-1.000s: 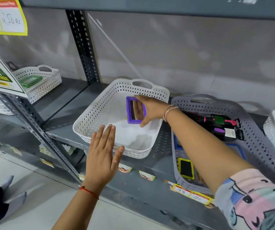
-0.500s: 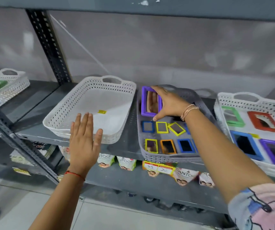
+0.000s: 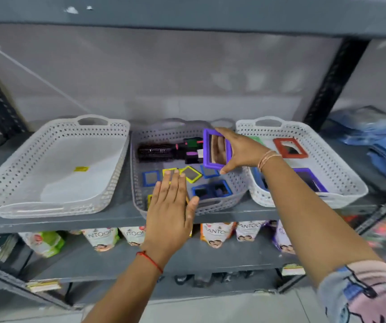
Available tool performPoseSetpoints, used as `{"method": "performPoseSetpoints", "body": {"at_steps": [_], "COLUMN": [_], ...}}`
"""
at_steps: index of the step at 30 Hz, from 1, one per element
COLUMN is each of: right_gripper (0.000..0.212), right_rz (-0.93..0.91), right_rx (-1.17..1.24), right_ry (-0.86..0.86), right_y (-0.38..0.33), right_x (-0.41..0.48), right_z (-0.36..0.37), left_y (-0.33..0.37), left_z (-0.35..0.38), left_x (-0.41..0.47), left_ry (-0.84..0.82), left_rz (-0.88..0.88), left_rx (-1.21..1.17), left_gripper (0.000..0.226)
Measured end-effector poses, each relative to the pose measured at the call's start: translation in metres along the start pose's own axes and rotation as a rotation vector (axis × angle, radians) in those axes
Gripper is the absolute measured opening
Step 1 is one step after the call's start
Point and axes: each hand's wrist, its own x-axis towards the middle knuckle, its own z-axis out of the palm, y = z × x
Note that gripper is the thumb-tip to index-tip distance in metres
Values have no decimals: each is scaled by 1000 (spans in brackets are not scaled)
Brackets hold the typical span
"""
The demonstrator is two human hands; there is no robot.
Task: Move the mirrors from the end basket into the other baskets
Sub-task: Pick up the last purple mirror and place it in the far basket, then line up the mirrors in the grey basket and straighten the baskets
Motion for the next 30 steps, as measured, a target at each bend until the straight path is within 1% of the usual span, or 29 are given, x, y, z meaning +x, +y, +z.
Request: {"method": "performPoseSetpoints", "body": {"at_steps": [2, 4, 9, 13, 15, 17, 20, 21, 23, 25, 28, 30], "right_gripper": [118, 118, 121, 118, 121, 123, 122, 118, 100, 87, 82, 80], "right_rz": [53, 109, 290, 459, 532, 588, 615, 611, 594, 594, 572, 555], "right_rx": [31, 68, 166, 295, 208, 72, -170, -244, -353, -406, -374, -363], "right_ry": [-13, -29, -40, -85, -137, -234, -378, -403, -403, -396, -392, -394], "right_y": [13, 25, 69, 110, 129, 143, 156, 161, 173, 186, 200, 209], "right_x": [-12, -23, -54, -77, -84, -87, -85, -83, -79, -76, -73, -70], "right_z": [-6, -13, -35, -53, -60, -63, -55, -50, -40, -31, -20, -15], "left_y": [5, 5, 6, 7, 7, 6, 5, 5, 4, 4, 4, 4], "left_z": [5, 6, 6, 6, 7, 7, 9, 9, 10, 10, 10, 10], "left_x": [2, 3, 2, 2, 2, 2, 1, 1, 1, 1, 1, 1], "left_ry": [-7, -6, -30, -25, -22, -18, -15, -10, -5, -4, -9, -5], "left_rz": [-15, -36, -43, -41, -37, -38, -43, -42, -36, -32, -39, -39], "left_rx": [3, 3, -2, 16, 23, 24, 24, 25, 26, 25, 27, 33], "left_gripper": [86, 90, 90, 88, 84, 76, 72, 73, 77, 76, 70, 71]}}
